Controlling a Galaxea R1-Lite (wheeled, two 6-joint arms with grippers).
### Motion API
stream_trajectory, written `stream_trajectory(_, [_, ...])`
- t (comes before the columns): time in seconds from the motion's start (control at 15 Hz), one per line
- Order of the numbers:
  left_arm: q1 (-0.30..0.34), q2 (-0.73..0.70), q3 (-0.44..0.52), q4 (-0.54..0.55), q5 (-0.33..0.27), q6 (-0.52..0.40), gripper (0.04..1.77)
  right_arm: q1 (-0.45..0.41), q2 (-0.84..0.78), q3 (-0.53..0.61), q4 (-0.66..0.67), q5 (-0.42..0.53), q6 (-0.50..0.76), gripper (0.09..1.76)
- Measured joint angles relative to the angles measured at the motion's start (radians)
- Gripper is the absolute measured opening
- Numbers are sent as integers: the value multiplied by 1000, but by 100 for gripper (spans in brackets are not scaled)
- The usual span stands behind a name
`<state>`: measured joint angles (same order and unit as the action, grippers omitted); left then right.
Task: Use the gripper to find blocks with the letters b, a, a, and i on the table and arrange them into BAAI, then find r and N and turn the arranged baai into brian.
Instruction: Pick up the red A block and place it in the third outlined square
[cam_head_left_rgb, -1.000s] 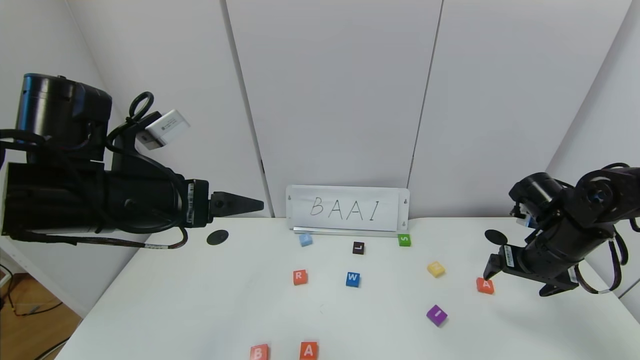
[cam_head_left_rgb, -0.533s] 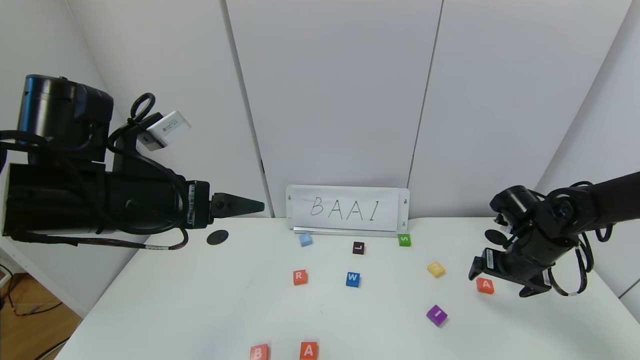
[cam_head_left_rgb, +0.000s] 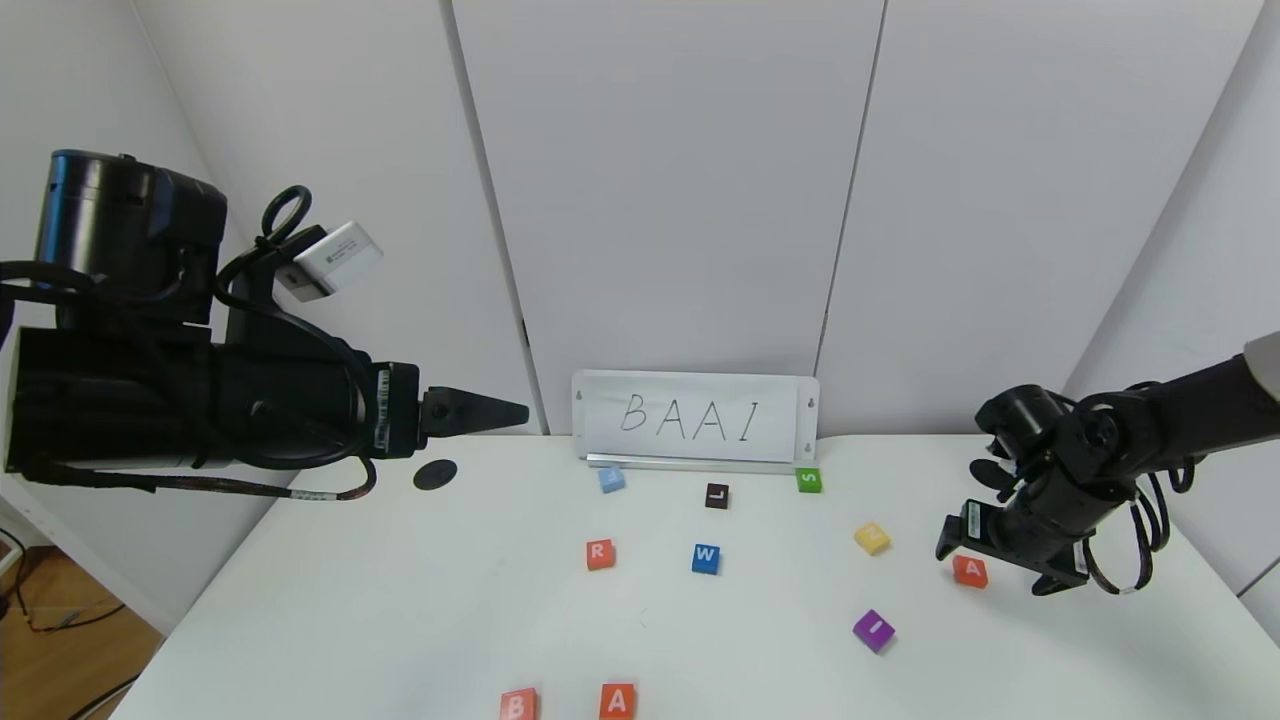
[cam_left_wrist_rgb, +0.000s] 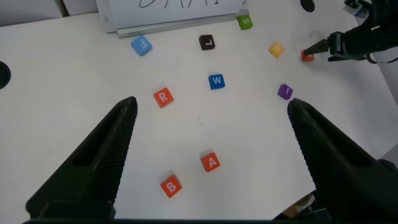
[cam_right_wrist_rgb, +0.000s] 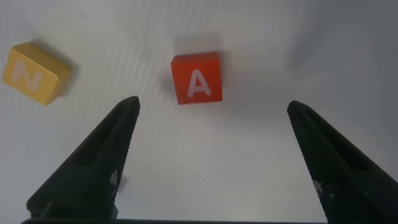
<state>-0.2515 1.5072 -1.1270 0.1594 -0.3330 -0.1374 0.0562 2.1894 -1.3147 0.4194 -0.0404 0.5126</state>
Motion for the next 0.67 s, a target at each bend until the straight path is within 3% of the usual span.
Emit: stream_trajectory(0.67, [1,3,-1,0,0,1,172,-3,53,-48,4,-39,-4,171])
